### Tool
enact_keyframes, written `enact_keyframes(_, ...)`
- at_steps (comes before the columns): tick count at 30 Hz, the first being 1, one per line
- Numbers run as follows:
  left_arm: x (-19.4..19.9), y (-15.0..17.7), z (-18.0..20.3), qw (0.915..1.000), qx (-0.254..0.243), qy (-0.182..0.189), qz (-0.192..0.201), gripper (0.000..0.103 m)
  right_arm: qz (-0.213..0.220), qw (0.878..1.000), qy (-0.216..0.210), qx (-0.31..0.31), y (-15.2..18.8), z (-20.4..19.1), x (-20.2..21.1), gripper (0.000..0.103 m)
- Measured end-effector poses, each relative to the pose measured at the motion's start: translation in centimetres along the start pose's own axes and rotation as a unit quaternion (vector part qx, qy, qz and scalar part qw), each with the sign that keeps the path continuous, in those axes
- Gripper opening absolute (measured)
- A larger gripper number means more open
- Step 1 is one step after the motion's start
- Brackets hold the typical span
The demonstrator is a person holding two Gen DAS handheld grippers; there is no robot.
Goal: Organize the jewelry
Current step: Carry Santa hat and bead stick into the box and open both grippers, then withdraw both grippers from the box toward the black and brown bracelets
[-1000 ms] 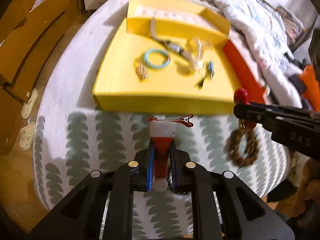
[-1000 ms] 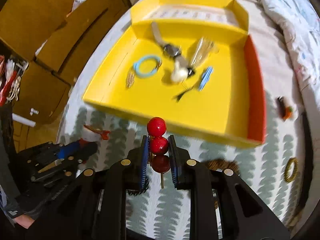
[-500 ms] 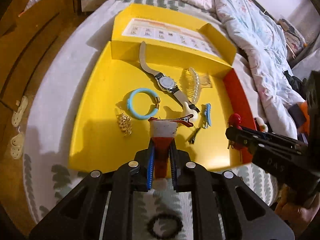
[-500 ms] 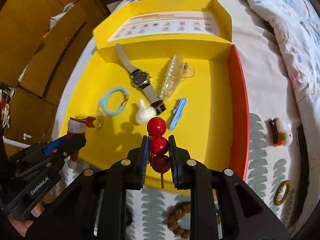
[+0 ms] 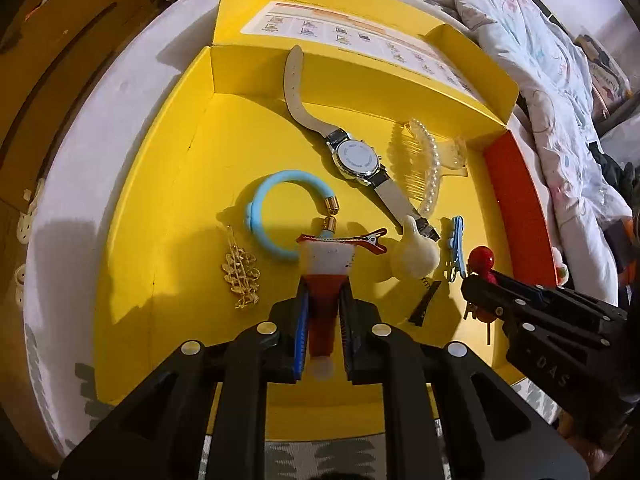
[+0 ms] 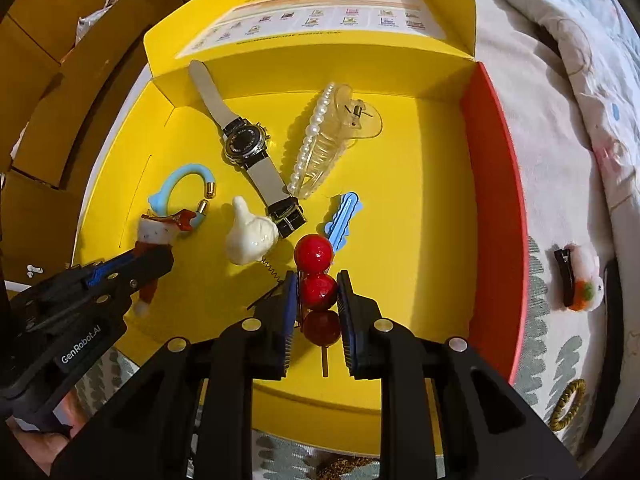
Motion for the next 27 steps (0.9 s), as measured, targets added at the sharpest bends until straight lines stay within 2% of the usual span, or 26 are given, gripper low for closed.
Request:
enact_keyframes(10,-1.2,-0.1,-0.6,0.9999,0.003,-0.009,-0.010,0.014,-0.012,1.000,0.005,0.003,0.2,0.0,-1.1,0.023)
enact_keyframes(16,-0.6,-0.1,-0.7,0.9999,0.002,-0.013,-0.002,0.016,0.000,1.000,0.007,-0.001,0.0,0.1,-0.4,0.025)
enact_keyframes(24,0.6,-0.5,-0.4,0.9999,-0.002,-0.010,0.014,0.034,0.017,1.000,0.007,-0.005,0.2,0.5,1.6,0.028)
enact_keyframes(27,0.9,-0.6,-0.4,0.9998,-0.002,-0.008,0.018,0.036,0.025,1.000,0.005,-0.008,0.4,0.9,2.5,0.028)
Point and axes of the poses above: each gripper's, at about its wrist camera, not at the fingertips, and x roughly against the way its jaws point, z to its right, y to its underside, the point moved 9 cm from there along -x, roughly the way its jaws point, and after that the axes turned 1 degree about -x, right-handed, at the moved point
